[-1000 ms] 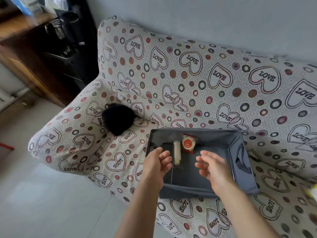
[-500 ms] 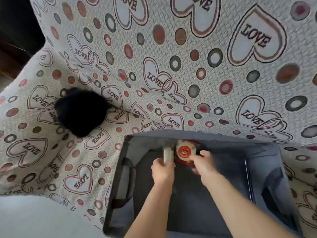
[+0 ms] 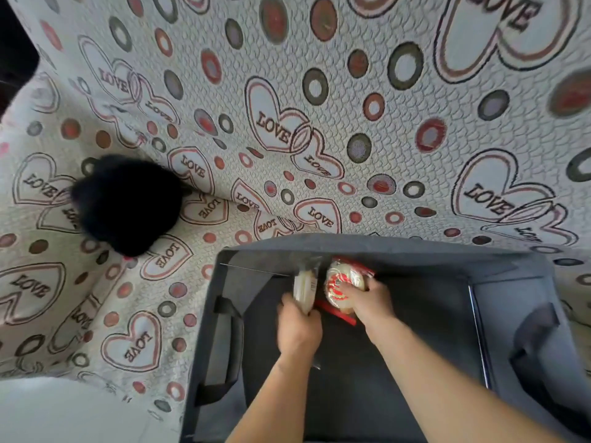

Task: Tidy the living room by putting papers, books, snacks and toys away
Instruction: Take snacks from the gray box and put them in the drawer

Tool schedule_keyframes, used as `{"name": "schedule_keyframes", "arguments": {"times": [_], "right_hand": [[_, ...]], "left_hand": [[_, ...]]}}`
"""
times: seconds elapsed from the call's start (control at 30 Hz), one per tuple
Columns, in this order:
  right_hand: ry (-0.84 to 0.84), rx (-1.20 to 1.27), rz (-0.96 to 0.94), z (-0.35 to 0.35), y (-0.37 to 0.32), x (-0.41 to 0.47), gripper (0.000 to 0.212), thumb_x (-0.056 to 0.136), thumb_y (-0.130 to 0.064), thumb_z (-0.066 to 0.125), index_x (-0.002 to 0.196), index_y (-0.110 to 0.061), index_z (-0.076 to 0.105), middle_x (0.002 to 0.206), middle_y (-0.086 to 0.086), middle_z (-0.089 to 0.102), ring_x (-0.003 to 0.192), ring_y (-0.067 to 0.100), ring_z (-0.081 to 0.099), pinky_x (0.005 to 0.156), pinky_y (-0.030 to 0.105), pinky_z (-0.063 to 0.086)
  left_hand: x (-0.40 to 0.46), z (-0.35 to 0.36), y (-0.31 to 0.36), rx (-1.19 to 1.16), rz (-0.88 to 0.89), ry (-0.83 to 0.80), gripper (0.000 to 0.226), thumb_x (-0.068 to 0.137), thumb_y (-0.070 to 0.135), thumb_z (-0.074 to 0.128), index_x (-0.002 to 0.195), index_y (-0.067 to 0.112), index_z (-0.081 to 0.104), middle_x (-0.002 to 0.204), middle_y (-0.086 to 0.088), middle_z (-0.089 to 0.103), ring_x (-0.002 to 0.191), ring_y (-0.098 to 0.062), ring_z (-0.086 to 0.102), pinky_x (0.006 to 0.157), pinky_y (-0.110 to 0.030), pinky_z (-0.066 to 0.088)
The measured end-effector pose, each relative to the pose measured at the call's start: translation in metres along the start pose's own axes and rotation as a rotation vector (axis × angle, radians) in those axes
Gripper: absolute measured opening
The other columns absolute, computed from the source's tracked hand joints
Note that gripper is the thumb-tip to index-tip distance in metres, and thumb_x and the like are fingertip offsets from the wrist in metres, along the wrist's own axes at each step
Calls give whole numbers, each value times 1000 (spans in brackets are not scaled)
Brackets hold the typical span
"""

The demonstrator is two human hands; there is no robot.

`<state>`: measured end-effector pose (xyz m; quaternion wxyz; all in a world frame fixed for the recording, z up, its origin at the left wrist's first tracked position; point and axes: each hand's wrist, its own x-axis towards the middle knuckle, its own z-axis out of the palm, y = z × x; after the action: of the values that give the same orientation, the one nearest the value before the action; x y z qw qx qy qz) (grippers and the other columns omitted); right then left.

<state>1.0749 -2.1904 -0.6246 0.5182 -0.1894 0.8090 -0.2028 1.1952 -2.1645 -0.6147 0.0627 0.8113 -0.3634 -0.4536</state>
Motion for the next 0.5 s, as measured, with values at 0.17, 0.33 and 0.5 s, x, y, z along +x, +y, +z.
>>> {"name": "schedule_keyframes", "arguments": {"times": [0.17, 0.33, 0.5], "right_hand": [[100, 122, 3, -27, 4, -50, 34, 86, -20, 68, 115, -4, 61, 109, 13, 65, 88, 25, 63, 78, 36, 56], [96, 277, -62, -58, 6, -125, 34, 87, -29, 68, 114, -9, 62, 98, 10, 68, 68, 21, 65, 36, 20, 46], [94, 398, -146, -82, 5, -208, 32, 89, -32, 66, 113, -11, 61, 92, 7, 67, 64, 21, 65, 37, 21, 46]], "left_hand": [[-47, -29, 7, -214, -63, -47, 30, 91, 33, 60, 111, 15, 46, 100, -3, 62, 81, -18, 61, 65, -30, 49], [-112, -59, 10, -395, -15, -78, 34, 92, 40, 58, 110, 13, 47, 90, -2, 59, 76, -13, 57, 62, -27, 44], [-179, -93, 6, -496, 62, -57, 41, 92, 42, 59, 114, 9, 51, 95, -9, 63, 83, -21, 63, 69, -33, 50]]}}
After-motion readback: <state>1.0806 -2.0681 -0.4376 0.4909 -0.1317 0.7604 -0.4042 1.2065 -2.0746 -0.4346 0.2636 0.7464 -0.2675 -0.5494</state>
